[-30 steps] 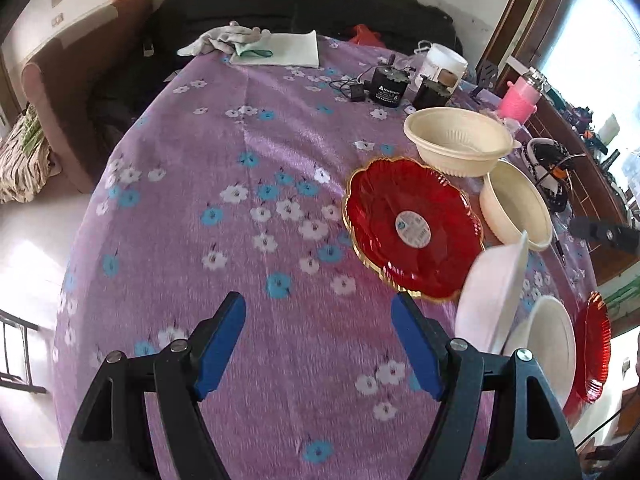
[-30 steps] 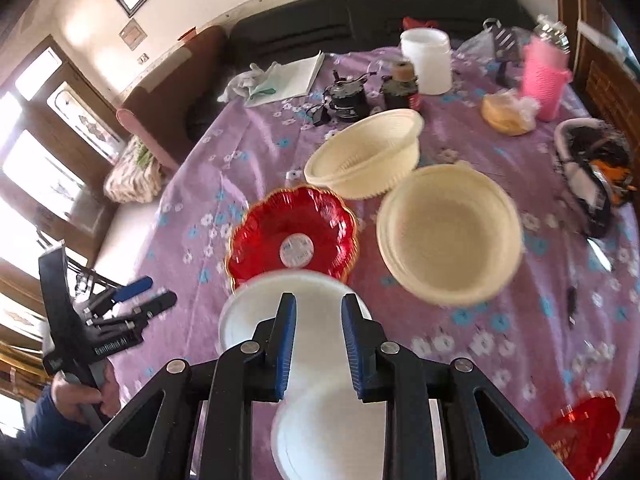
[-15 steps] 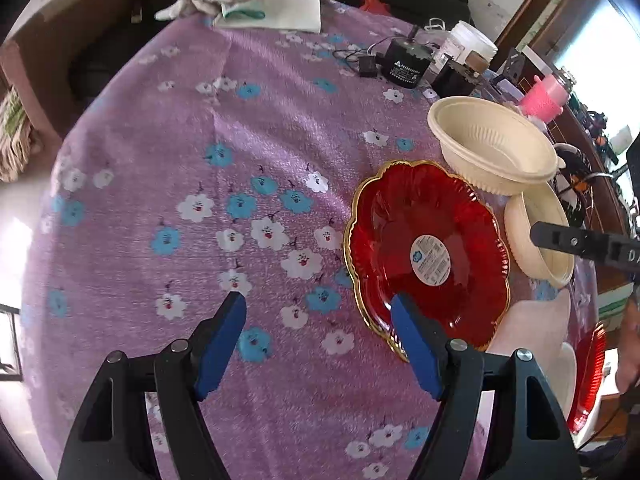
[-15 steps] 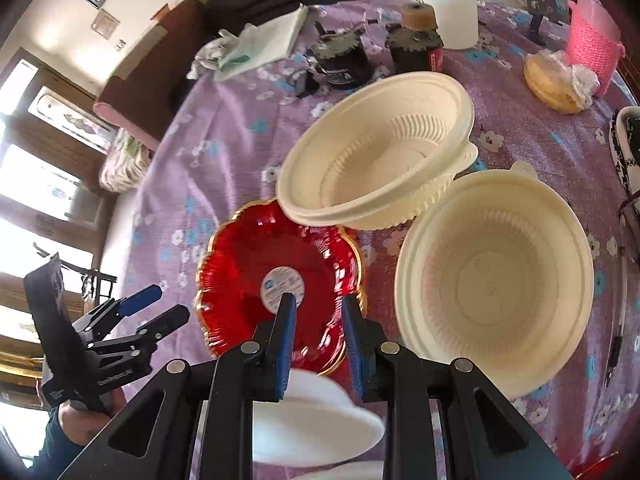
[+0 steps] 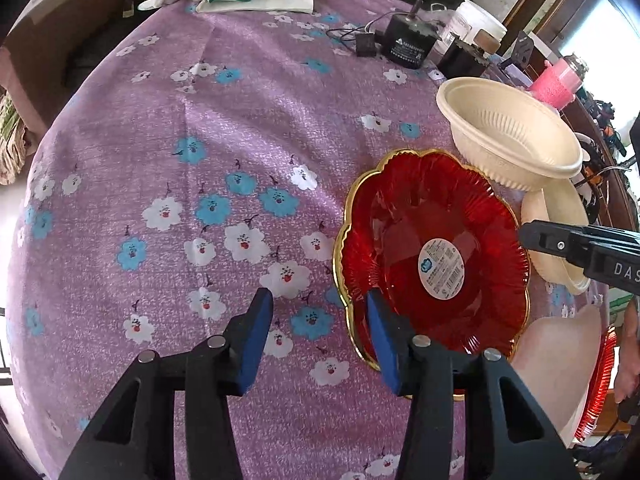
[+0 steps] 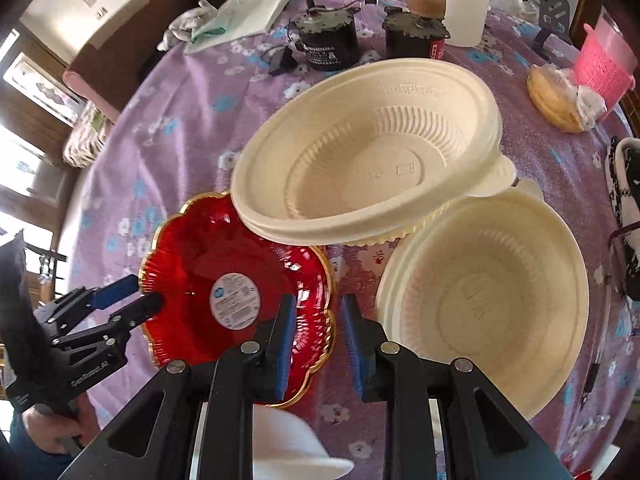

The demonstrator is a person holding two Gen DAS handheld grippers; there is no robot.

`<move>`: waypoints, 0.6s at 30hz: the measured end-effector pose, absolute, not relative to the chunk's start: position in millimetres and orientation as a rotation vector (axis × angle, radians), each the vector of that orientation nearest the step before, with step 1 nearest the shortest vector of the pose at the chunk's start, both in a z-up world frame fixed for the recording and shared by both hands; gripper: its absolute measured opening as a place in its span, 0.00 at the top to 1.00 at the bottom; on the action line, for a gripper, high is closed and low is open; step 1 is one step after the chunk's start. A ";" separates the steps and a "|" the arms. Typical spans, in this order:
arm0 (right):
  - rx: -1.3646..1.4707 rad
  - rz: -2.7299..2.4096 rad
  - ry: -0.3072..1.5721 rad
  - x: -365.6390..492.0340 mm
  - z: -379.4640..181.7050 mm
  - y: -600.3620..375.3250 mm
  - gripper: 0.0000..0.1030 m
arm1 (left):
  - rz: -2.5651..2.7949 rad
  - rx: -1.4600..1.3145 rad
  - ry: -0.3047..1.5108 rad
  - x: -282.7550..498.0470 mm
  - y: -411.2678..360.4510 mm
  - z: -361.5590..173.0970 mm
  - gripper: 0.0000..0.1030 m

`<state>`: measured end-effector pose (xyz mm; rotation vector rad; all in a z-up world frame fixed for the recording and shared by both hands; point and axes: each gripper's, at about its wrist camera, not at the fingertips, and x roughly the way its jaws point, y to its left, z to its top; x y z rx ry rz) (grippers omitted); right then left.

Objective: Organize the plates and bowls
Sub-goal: 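Move the left gripper to the red plate with the white sticker, then close the left gripper on the rim of the stickered red plate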

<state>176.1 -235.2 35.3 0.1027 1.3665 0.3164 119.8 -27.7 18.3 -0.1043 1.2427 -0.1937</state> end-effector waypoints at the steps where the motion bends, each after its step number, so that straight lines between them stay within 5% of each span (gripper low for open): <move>1: 0.103 0.322 1.367 176.3 34.1 -234.8 0.75 | -0.194 -0.102 1.242 120.7 -28.8 17.8 0.55; 18: 0.037 0.423 1.382 168.6 34.9 -173.2 0.73 | -0.150 -0.100 1.224 106.4 -1.5 29.4 0.55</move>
